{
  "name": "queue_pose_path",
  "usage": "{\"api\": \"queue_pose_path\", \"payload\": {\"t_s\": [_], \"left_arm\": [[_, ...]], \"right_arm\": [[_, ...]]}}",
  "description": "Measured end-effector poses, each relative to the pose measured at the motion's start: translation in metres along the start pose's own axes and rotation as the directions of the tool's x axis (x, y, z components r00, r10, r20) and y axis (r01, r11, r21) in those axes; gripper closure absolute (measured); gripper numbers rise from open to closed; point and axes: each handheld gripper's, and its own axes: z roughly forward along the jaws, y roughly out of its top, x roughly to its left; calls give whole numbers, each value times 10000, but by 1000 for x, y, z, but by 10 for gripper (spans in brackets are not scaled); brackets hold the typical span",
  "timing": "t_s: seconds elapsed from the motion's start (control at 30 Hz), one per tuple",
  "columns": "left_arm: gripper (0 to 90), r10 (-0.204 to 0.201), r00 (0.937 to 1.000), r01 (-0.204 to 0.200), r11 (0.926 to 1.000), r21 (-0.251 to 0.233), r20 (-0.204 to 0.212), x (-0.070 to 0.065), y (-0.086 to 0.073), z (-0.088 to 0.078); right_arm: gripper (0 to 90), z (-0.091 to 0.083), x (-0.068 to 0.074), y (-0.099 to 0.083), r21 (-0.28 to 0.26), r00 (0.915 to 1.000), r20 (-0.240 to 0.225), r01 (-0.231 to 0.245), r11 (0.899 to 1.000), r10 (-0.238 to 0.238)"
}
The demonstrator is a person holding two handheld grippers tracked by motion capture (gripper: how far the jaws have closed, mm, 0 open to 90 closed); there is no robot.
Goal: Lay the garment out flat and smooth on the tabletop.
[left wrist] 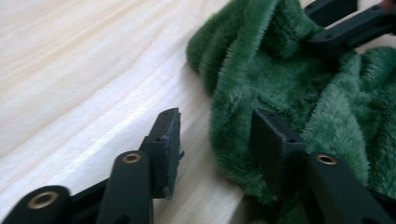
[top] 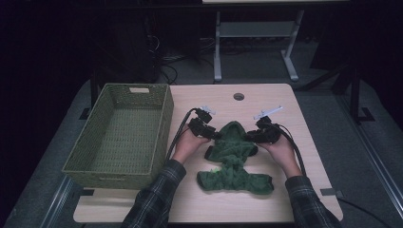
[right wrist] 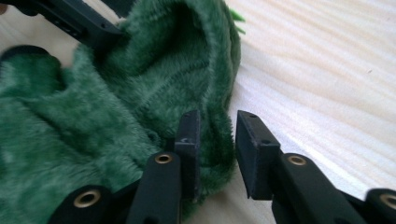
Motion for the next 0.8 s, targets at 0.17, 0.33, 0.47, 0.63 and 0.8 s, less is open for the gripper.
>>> {"api": "queue_pose_path", "payload": {"t_s": [0.17,0.33,0.47,0.63,0.8], "left_arm": [[637,337,9992,-347,9980,522,215,-3,-3,8],[862,750,9972,-745,9949,675,-58,-6,-4,4],[870,915,9949,-906,9956,217,-427,-6,0,-6],[869,849,9897,-945,9923,-806,-1152,-7,9,-18],[870,782,9837,-954,9903,-1014,-1622,-1,14,-13]], "right_arm": [[795,5,1,-2,240,10000,-38,44,9997,-43],[864,3,0,-5,374,9998,101,190,9991,-194],[870,-5,-2,-5,116,9991,390,146,9998,-151],[870,-27,-10,3,-505,9967,798,173,9986,-132],[877,-30,-24,0,-913,9946,1028,-74,9958,168]]}}
